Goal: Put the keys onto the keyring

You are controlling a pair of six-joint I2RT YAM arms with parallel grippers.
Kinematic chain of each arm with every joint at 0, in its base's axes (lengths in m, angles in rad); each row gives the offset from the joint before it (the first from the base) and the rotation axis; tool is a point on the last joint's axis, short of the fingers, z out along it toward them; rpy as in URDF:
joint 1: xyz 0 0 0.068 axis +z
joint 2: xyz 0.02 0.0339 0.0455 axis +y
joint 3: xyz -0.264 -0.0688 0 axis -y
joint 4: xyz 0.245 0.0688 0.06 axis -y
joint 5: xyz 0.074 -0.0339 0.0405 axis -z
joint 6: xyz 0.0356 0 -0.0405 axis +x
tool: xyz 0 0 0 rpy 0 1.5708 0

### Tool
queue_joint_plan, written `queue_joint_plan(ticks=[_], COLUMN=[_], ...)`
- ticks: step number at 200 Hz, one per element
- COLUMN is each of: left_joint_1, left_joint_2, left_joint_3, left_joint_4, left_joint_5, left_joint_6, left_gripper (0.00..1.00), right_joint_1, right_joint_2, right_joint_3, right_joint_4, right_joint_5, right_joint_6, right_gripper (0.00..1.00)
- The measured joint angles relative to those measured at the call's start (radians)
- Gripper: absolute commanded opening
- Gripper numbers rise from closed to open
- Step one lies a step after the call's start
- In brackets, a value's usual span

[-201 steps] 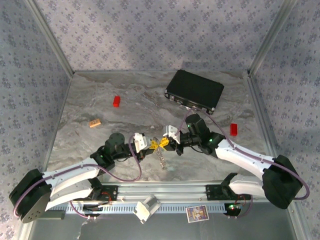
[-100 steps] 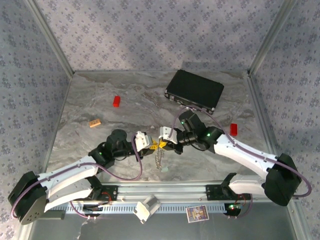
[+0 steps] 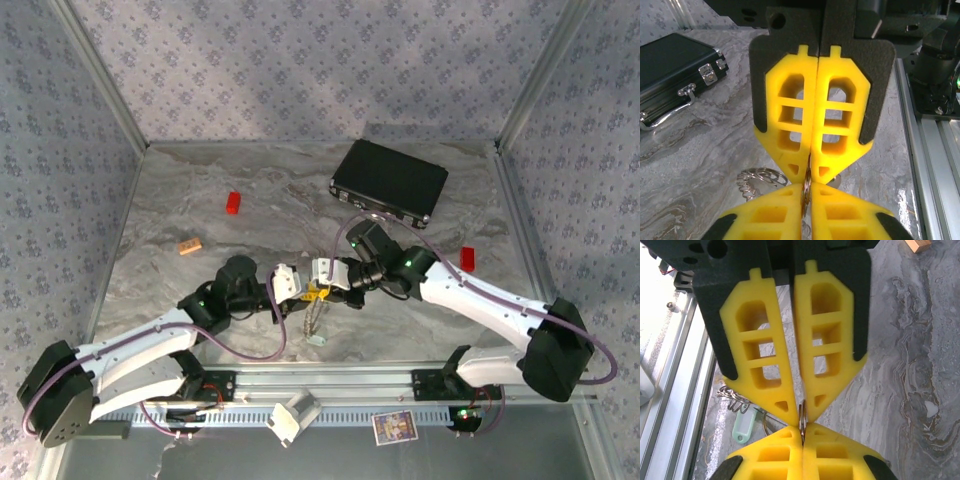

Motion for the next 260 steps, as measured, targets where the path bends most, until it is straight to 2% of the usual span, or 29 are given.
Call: queue_joint_plan(ticks=[15,32,43,79,132,176,226,251,260], left_joint_1=[0.000,0.000,0.000,0.000,0.000,0.000,0.000,0.000,0.000], left_joint_2=[0.000,0.000,-0.001,-0.005,0.002,0.011,0.011,0.011,0.011], left_joint_3=[0.000,0.001,0.001,-0.067,-0.147,-0.158,-0.160,-0.162,-0.162], left_joint_4=[0.000,0.003,0.004,0.110,0.288,0.332,0.351,0.350,0.349], left_joint_5=[0.003,0.004,0.007,-0.006,-0.016,-0.015,-0.016,-0.016,-0.019], left_joint_6=[0.011,0.012,0.011,-0.034,-0.118,-0.130,-0.130,-0.130,-0.129], left_gripper=[0.00,0.00,0.00,0.00,0.00,0.00,0.00,0.00,0.03], right_joint_1=[-0.005,-0.022,-0.040,-0.114,-0.121,-0.121,-0.121,-0.121,-0.121], right_joint_2=[-0.002,-0.021,-0.049,-0.143,-0.136,-0.084,-0.062,-0.056,-0.056], right_joint_3=[-0.002,-0.034,-0.074,-0.220,-0.293,-0.293,-0.293,-0.293,-0.292], right_joint_4=[0.002,0.038,0.089,0.262,0.414,0.466,0.473,0.473,0.470], right_joint_5=[-0.006,-0.032,-0.061,-0.126,-0.166,-0.202,-0.242,-0.254,-0.255], right_joint_6=[0.004,0.019,0.037,0.138,0.232,0.248,0.258,0.259,0.254], right_gripper=[0.00,0.19,0.25,0.29,0.32,0.29,0.12,0.00,0.00])
